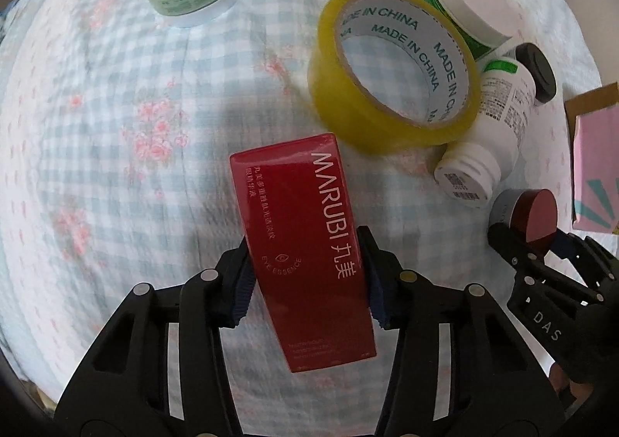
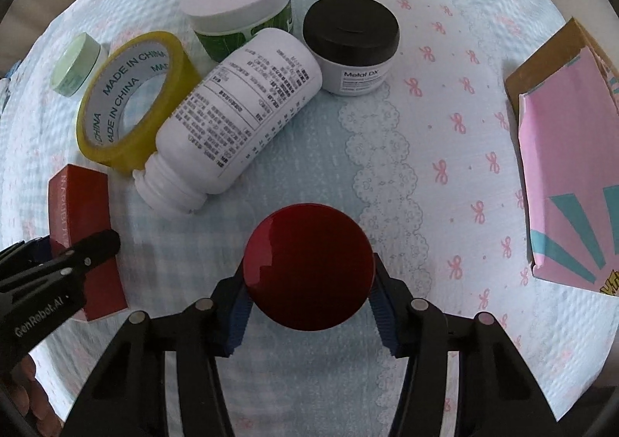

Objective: Organize rigid objects
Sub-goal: 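Grasp the red MARUBI box with the left tool while the right grasps the red-lidded jar, then carry both items to the cardboard box and release them inside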

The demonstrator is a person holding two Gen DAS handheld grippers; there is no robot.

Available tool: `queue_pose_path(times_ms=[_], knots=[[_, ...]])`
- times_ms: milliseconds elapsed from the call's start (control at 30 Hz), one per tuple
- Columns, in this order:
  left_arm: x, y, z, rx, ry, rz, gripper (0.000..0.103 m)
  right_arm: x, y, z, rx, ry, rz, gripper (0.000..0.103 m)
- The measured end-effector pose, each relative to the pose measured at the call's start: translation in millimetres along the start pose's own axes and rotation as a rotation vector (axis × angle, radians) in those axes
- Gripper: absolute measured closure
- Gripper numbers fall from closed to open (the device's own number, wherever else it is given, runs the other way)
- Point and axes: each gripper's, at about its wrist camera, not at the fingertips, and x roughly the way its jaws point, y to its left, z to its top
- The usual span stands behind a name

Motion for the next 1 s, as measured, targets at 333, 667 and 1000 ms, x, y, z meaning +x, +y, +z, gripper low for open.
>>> queue_pose_path(times_ms=[333,667,1000], knots=[[-31,26,-13,-0.038,-0.045,-0.02,0.063,-12,8,0,0.008,0.001,0.004,0.053],[-133,47,-10,-0.073,-0.151,-0.061,0.063,-81,5,16,-0.003,-0.078,0.017,0.053],[-239,7,-17,-0.059,-0.287,-0.087,0.063,-203,2,7,-0.013,-0.221,0.062,0.053]])
